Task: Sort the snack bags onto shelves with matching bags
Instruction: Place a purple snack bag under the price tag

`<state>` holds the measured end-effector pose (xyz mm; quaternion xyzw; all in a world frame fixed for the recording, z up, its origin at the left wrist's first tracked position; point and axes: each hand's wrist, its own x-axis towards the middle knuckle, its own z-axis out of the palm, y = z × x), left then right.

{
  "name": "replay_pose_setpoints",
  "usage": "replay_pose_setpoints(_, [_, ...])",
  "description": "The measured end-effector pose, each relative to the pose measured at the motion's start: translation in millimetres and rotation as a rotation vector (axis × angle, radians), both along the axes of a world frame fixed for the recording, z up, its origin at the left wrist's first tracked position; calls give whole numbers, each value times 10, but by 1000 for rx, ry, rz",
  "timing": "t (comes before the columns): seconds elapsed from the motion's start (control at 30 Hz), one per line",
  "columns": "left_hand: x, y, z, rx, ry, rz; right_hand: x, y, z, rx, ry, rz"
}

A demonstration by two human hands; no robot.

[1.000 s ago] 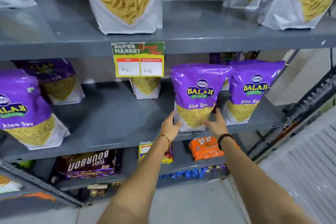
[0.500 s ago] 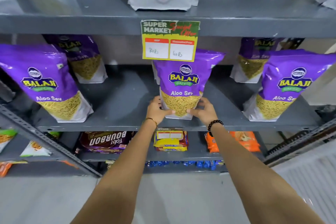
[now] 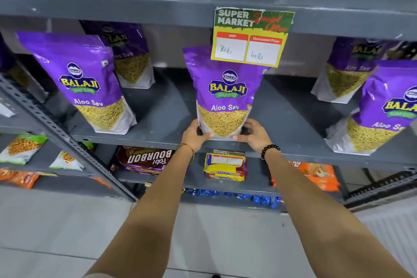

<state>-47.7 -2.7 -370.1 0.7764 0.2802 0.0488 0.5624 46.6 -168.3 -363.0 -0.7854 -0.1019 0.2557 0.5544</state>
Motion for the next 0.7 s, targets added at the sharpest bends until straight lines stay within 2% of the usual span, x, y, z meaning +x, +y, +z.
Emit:
replay_pose_setpoints(0.2, [13, -3, 41, -4, 44, -60, -1, -14, -79, -29, -25, -86])
replay_pose_setpoints(0.7, [-27, -48, 112, -4, 46, 3, -1, -57, -71, -42, -18, -92])
